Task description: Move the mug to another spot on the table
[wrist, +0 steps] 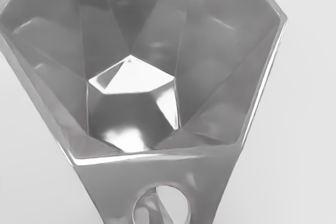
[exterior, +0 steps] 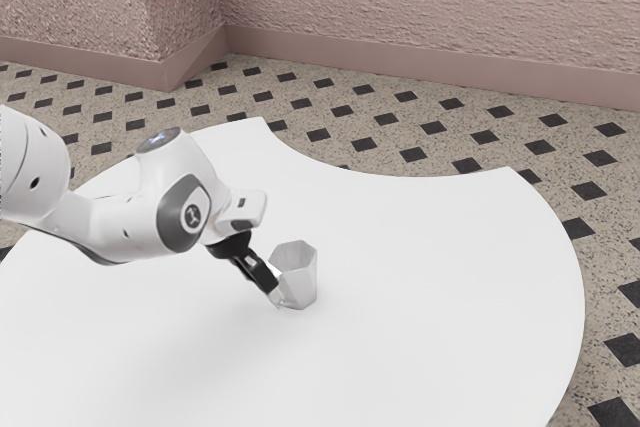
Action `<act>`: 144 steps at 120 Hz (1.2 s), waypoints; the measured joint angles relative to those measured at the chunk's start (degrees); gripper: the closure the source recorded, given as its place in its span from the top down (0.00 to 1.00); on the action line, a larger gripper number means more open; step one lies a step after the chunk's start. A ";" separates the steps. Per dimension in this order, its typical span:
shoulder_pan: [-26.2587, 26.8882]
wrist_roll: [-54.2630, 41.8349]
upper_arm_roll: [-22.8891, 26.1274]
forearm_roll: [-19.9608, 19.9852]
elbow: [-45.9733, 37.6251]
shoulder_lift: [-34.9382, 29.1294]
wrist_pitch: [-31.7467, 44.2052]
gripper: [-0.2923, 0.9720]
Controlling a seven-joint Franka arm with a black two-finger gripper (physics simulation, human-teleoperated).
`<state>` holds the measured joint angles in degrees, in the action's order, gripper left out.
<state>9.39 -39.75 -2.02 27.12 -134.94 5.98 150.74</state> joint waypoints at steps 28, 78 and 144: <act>-0.04 -1.94 0.00 0.23 1.01 1.84 0.90 0.76; -0.08 -3.96 0.02 2.90 1.50 3.56 2.48 0.75; -0.07 -5.21 0.09 3.50 2.81 5.96 3.74 0.75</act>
<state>9.32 -44.96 -1.93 30.62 -132.12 11.94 154.48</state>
